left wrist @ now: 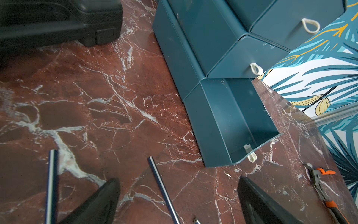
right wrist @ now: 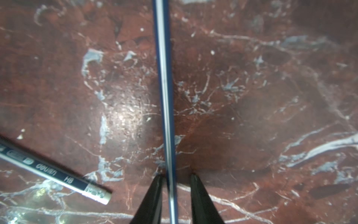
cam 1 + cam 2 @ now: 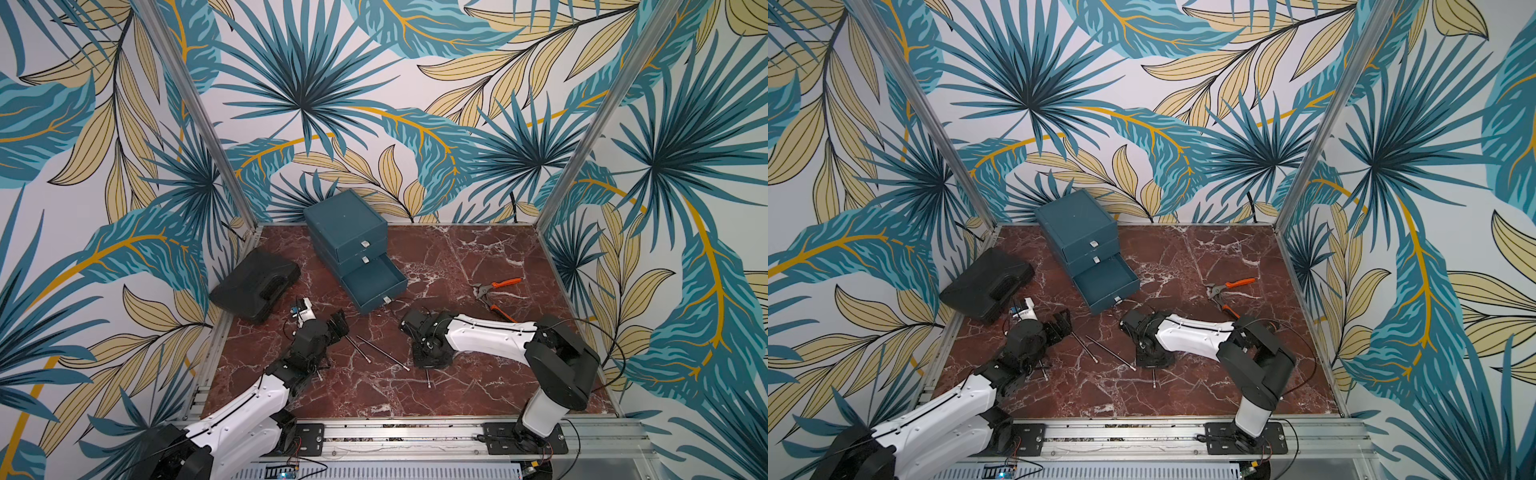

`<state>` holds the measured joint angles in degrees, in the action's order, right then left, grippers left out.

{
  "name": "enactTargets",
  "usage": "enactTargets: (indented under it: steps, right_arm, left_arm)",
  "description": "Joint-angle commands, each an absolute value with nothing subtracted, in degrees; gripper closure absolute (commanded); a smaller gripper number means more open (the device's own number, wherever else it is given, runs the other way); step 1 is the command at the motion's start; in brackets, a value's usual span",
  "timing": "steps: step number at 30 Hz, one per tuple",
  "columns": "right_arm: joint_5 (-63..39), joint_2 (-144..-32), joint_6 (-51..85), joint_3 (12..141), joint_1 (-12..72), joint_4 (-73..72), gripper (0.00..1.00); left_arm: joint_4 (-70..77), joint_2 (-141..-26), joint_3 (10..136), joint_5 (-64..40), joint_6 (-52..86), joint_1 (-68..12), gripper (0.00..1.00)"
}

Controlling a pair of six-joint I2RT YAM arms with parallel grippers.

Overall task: Please place the pencils in the drawer according to their color
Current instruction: Pick up the pencil from the center of the board.

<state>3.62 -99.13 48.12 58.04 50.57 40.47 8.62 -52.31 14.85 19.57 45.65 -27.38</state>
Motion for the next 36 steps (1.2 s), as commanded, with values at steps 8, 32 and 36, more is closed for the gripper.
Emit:
enactTargets:
  steps: [8,32,36]
  right_arm:
    - [0.76,-106.24,48.82,56.14,50.78,37.18,0.89]
    - [8.37,-99.76,43.63,60.82,50.78,35.91,1.00]
    - [9.88,-97.34,42.03,63.65,50.75,35.72,1.00]
  left_arm:
    - [6.24,-49.09,13.72,22.41,45.13,-27.10,0.00]
    - [5.45,-49.56,13.97,23.29,44.65,-27.09,0.00]
    - [5.74,-49.64,13.98,23.34,44.65,-27.11,0.00]
